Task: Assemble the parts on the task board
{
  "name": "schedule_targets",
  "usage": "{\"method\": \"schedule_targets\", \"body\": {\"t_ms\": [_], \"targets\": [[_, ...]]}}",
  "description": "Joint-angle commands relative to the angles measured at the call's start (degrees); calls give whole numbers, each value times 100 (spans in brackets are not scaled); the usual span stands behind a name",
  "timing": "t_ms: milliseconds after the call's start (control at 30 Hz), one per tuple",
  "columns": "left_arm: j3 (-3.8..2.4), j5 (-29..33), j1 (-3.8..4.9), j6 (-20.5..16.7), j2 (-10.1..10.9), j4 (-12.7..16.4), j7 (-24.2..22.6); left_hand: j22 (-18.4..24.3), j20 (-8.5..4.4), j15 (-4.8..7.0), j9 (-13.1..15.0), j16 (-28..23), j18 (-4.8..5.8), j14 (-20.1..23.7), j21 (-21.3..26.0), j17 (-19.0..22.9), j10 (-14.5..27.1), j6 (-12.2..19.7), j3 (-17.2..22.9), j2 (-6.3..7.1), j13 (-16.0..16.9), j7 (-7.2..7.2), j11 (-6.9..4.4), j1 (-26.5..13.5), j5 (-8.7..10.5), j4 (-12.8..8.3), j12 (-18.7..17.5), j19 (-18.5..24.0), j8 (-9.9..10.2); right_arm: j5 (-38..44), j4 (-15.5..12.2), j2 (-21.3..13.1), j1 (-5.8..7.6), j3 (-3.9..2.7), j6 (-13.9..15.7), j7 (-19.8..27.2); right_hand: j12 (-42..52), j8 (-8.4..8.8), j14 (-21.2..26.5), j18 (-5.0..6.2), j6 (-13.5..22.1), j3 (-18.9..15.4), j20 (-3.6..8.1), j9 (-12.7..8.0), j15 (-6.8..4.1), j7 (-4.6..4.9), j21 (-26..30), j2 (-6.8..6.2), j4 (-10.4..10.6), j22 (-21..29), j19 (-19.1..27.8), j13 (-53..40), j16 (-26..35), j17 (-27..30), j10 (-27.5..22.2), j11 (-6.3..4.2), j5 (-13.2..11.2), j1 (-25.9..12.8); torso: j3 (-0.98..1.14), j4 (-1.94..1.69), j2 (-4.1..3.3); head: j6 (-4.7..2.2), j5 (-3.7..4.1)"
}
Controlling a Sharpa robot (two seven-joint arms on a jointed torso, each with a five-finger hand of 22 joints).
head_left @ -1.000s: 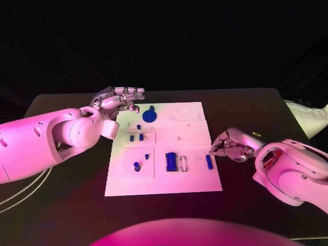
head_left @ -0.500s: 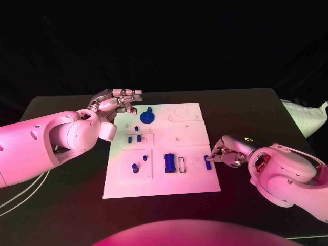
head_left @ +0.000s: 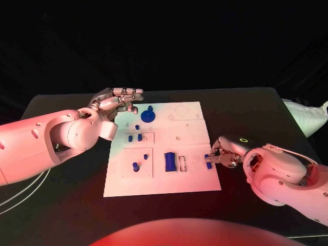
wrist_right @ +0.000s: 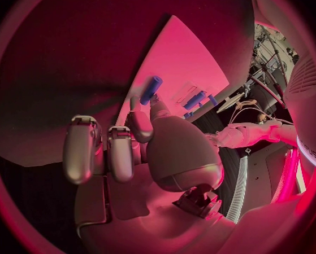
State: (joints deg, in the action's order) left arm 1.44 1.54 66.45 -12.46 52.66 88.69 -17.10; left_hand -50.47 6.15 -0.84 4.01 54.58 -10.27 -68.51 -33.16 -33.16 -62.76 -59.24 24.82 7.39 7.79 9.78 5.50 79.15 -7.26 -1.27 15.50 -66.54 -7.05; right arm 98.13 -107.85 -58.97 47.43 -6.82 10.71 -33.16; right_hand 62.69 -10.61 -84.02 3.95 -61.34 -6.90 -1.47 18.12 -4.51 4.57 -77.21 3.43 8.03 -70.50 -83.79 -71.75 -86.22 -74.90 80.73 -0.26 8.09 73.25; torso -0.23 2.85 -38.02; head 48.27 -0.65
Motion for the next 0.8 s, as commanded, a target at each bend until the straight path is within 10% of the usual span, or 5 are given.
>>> {"method": "schedule_targets", "body": {"t_ms": [33, 800], "targets": [[-3, -30, -1, 116, -3, 8, -31, 10, 42, -3, -9, -22, -16, 29, 24, 9, 40, 36, -26, -54, 7, 5, 17, 5, -14, -11, 30, -13, -18, 246, 24, 31, -16, 2, -227, -81, -1, 44, -477, 13, -42, 28, -38, -10, 52, 13, 30, -94, 36, 13, 4, -129, 31, -944, 7, 31, -53, 8, 0, -1, 3, 7, -12], [-3, -31, -2, 131, 9, 12, -26, 10, 42, -3, -9, -22, -16, 29, 24, 9, 40, 36, -26, -54, 7, 5, 17, 5, -14, -11, 30, -13, -18, 1203, 63, 290, -106, 39, -947, -74, 46, 132, -487, 5, -145, 581, -31, -14, 40, 2, 16, -513, -171, -32, -9, -192, 4, -993, -15, 16, -247, 452, 3, 0, 3, 58, -41]]}}
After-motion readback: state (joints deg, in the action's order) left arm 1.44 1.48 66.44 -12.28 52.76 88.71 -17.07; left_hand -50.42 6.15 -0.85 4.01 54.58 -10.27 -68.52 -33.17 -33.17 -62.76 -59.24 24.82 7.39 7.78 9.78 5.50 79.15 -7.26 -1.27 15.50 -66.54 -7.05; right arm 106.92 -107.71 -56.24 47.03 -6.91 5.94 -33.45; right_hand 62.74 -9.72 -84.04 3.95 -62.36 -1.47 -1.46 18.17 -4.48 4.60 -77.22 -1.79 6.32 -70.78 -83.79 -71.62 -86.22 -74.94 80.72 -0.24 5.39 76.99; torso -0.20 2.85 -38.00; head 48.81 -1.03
